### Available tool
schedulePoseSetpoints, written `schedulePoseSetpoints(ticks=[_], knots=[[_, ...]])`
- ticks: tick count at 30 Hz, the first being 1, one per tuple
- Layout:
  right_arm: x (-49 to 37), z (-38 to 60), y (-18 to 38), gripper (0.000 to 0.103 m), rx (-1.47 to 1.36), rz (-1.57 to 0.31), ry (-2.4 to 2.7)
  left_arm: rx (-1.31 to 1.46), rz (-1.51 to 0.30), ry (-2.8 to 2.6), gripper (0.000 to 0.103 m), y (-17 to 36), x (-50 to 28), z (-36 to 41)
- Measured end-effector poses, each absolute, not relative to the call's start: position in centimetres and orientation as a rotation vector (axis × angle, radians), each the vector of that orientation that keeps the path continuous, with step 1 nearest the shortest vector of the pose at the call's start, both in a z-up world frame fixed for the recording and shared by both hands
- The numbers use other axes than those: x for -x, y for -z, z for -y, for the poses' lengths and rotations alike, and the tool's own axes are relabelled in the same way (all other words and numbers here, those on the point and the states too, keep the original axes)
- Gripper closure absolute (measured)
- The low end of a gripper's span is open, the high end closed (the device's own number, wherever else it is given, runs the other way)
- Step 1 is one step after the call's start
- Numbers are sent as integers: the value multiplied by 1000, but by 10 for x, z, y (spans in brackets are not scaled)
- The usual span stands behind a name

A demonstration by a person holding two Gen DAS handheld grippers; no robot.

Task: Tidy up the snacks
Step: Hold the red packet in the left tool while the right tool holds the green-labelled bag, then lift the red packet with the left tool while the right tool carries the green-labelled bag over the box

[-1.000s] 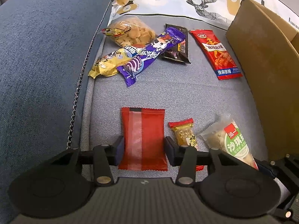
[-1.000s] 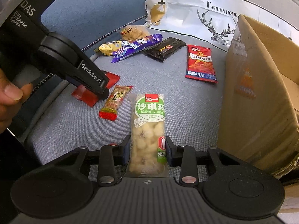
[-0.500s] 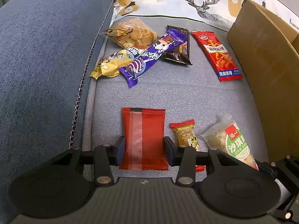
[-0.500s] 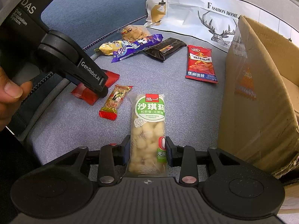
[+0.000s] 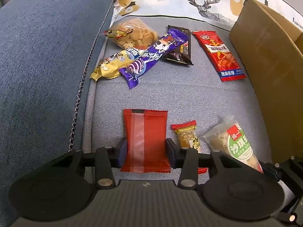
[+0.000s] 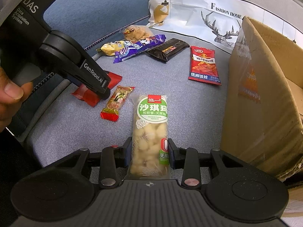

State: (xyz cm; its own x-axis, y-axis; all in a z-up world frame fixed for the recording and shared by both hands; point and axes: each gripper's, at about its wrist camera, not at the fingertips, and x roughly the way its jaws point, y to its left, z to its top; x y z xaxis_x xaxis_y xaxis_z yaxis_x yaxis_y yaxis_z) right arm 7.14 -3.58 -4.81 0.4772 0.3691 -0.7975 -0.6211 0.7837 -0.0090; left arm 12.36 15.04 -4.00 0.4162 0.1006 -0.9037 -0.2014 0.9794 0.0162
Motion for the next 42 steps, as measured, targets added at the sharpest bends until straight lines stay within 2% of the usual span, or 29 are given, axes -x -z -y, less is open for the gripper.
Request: schedulePoseSetpoints(ticks=[15, 26, 33, 42], knots=[[-67, 39, 30, 66, 281, -777, -601, 107, -1047, -185, 57, 28, -117, -149], [-56, 44, 13, 66, 269, -684, -583, 92, -826, -185, 57, -5, -90, -143], [-38, 55, -13, 66, 245, -562, -577, 87, -673, -148, 57, -25, -65, -133], [-16, 101, -57, 66, 190, -376, -549, 94, -623, -121, 57, -32, -63, -128]])
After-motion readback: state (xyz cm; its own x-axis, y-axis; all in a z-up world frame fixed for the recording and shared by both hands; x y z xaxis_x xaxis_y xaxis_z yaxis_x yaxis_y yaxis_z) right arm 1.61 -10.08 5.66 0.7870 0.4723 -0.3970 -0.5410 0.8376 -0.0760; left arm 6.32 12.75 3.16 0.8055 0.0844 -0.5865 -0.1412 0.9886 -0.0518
